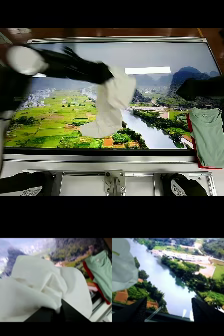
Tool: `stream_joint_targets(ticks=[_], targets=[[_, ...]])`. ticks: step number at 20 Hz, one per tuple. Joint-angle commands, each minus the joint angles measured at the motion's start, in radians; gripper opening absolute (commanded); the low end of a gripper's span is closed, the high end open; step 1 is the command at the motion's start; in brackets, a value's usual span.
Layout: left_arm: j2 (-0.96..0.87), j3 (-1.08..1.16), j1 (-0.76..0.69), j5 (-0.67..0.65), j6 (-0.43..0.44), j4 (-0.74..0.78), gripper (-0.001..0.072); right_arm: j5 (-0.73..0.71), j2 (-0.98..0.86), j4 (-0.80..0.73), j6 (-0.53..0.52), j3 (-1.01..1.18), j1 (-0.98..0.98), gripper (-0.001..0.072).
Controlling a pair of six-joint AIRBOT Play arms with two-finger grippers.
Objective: Fold the shirts.
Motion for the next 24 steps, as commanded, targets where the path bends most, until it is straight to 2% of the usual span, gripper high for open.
stream_joint_targets(ticks=[1, 2, 3, 4, 5, 8, 10, 12, 16, 19, 21, 24], targets=[[-0.26, -0.028, -0.15, 0.03, 0.023, -0.153, 0.004, -0.02, -0.005, -0.068, 0.001, -0.098, 0.0, 0.0657], [-0.308, -0.027, -0.169, 0.033, 0.023, -0.193, 0.006, -0.048, -0.013, -0.071, 0.002, -0.129, 0.0, 0.0657], [-0.343, -0.024, -0.171, 0.019, 0.022, -0.217, 0.0317, -0.073, -0.026, -0.075, 0.002, -0.156, 0.0, 0.0657], [-0.354, -0.022, -0.154, -0.013, 0.011, -0.217, 0.0686, -0.092, -0.042, -0.082, 0.005, -0.176, 0.0, 0.0658], [-0.349, -0.021, -0.111, -0.071, 0.007, -0.206, 0.072, -0.106, -0.067, -0.095, 0.009, -0.186, 0.0, 0.0658], [-0.27, -0.02, 0.096, -0.28, 0.011, -0.126, 0.072, -0.125, -0.146, -0.11, 0.007, -0.185, -0.015, 0.0658], [-0.182, -0.046, 0.24, -0.405, 0.01, -0.006, 0.0719, -0.115, -0.192, -0.1, -0.009, -0.186, -0.052, 0.0659], [-0.055, -0.186, 0.349, -0.434, 0.011, 0.07, 0.0719, -0.096, -0.23, -0.059, -0.034, -0.186, -0.107, 0.0658], [0.233, -0.731, 0.466, -0.27, -0.019, 0.08, 0.0719, -0.07, -0.284, 0.019, -0.062, -0.198, -0.181, 0.0658], [0.331, -1.043, 0.476, -0.07, -0.012, -0.082, 0.0717, -0.071, -0.298, 0.045, -0.08, -0.236, -0.178, 0.0658], [0.317, -1.127, 0.455, 0.071, 0.015, -0.196, 0.0659, -0.079, -0.299, 0.083, -0.092, -0.274, -0.179, 0.0658], [0.24, -1.131, 0.435, 0.147, 0.017, -0.225, 0.0659, -0.073, -0.299, 0.08, -0.093, -0.308, -0.179, 0.0658]])
